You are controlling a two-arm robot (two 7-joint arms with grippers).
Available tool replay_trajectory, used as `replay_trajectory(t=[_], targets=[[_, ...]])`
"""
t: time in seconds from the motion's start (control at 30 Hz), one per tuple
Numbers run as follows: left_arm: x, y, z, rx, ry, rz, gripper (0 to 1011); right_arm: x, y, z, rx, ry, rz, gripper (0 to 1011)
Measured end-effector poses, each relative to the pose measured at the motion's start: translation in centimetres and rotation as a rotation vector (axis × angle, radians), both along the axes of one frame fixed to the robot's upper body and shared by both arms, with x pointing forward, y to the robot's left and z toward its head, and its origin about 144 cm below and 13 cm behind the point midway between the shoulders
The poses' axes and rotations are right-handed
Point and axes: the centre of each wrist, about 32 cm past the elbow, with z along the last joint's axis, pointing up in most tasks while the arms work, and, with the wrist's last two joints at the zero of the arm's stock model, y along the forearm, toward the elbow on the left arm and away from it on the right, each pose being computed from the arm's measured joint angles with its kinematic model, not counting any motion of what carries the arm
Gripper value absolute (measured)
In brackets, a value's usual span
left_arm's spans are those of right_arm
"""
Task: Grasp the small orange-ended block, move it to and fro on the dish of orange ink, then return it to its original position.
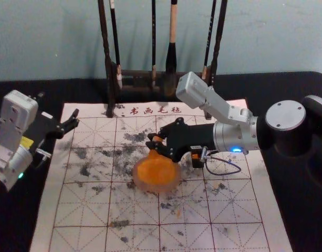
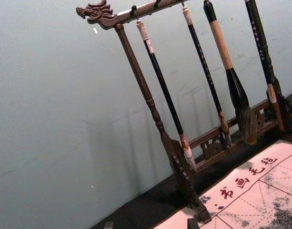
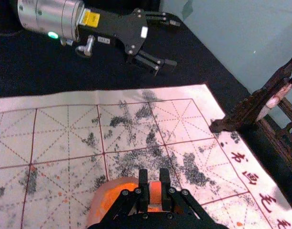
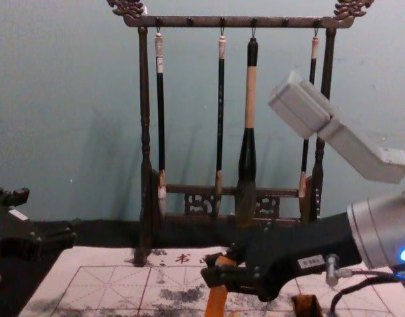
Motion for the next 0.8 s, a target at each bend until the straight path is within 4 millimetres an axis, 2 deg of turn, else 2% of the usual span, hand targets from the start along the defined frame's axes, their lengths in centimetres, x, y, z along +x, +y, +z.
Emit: replay_trajectory(t=[0.8], targets=[[0.0, 0.0, 0.0, 0.0, 0.0, 0.0, 1001, 1.3, 0.9, -0.4, -0.075, -0.001, 0.024, 121]])
